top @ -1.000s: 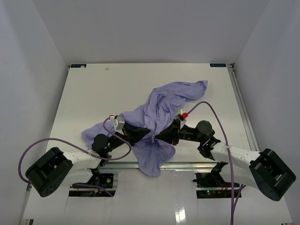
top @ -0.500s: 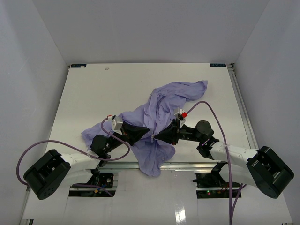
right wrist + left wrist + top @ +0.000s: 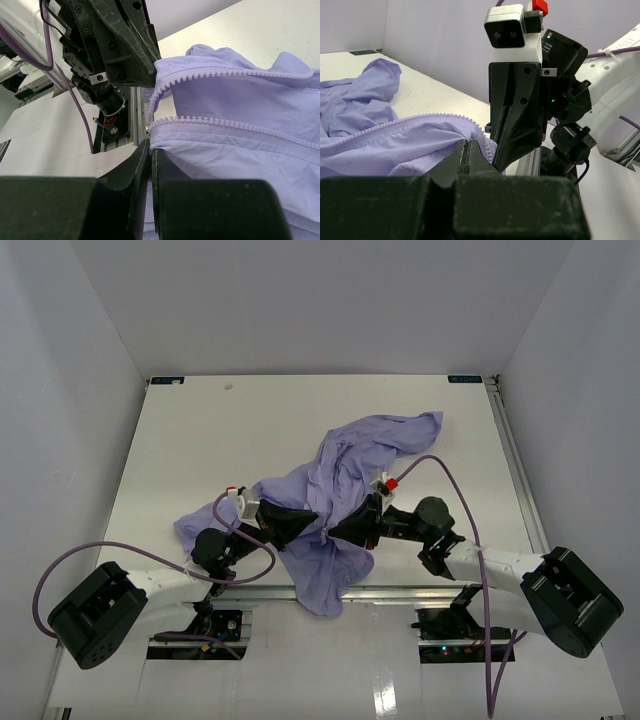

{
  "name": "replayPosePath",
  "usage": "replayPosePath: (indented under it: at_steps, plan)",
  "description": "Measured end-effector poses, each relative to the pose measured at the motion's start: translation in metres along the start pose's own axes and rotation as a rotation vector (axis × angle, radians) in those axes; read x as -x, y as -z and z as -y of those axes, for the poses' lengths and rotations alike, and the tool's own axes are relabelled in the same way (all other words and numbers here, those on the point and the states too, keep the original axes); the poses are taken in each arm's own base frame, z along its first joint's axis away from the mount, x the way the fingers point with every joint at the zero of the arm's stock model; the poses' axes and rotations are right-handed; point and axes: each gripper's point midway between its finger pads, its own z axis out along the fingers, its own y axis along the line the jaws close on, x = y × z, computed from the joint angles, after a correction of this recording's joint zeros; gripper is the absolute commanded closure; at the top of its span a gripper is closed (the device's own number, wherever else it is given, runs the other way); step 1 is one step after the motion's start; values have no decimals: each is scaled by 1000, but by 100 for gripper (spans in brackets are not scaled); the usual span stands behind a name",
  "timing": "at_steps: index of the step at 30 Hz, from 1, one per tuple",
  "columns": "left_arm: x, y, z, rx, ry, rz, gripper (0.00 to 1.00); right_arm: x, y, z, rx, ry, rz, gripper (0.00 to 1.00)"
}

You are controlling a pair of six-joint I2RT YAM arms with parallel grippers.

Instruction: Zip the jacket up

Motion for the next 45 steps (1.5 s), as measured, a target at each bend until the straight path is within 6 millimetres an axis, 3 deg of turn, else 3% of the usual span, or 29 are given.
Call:
replayPosePath:
  at_steps: [45]
  plan:
    - [-17,10,-2,-4,-26,-49,100,1,-1,5,-36,-41,14,92]
